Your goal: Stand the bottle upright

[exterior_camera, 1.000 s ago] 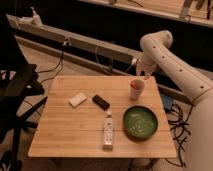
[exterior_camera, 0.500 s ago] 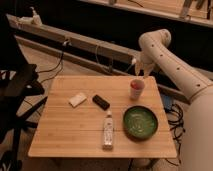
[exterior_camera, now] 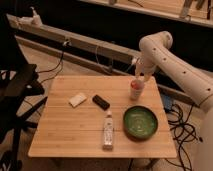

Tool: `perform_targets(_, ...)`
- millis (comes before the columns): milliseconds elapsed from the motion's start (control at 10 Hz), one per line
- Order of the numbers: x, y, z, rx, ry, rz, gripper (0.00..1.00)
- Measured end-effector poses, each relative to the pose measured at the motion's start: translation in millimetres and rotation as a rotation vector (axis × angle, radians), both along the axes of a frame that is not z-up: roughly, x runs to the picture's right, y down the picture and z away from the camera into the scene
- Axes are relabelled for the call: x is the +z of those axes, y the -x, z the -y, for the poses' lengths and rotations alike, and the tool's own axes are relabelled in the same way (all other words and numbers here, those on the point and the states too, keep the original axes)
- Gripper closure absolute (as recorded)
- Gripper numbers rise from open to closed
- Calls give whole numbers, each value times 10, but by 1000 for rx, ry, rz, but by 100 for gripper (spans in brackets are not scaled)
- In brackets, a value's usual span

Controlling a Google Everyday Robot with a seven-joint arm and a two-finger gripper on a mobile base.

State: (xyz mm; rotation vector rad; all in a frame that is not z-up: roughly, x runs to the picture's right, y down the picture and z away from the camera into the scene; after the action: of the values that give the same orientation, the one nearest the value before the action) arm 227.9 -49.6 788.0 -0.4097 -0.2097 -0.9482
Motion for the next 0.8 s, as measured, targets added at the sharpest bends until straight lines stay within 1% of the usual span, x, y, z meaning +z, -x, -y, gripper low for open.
perform_targets(100,-13,13,-4,-1,-1,2,47)
perform_targets(200,5,58,15,-6,2,23,39)
perform_targets(300,8,122,-12,-23,30,57,28)
perform_targets(400,7,238,-67,-37,61,95,22)
perform_targets(500,24,413,-158,-55,106,140,20)
perform_targets(600,48,640,-241,-71,148,192,20)
perform_targets(800,50,1009,-431,-96,229,288,20)
